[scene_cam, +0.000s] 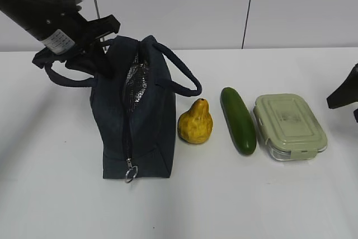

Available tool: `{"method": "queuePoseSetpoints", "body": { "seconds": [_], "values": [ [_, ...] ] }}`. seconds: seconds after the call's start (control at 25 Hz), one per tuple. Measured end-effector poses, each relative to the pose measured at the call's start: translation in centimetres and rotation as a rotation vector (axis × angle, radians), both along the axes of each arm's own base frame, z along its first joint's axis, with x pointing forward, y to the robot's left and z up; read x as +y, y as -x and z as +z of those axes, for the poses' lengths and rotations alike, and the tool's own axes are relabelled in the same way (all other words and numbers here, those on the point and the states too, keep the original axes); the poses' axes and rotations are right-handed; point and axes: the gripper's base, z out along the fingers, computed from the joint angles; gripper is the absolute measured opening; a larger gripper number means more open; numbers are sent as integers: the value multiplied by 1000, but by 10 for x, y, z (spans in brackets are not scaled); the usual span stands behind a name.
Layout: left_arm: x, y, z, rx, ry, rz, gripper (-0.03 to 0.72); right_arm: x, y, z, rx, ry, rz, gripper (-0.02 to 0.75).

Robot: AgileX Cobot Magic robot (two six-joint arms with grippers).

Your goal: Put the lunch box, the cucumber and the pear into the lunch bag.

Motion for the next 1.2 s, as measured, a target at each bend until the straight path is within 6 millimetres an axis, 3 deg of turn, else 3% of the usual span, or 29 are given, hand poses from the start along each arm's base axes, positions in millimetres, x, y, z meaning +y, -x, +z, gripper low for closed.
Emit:
{"method": "queuePoseSetpoints", "body": {
  "seconds": [0.2,0.56,0.92,1.2],
  "values": [
    [0,0,0,2,0,-1,3,-5,-16,-5,-3,-19,-5,582],
    [0,0,0,5,0,-3,3,-3,-29,-37,50,-134,-34,582],
    [0,1,0,5,0,-3,3,0,-34,-38,-35,-169,27,582],
    [0,1,0,7,-1,-4,3,-2,-45,-48,-5,-215,78,605]
  ]
}}
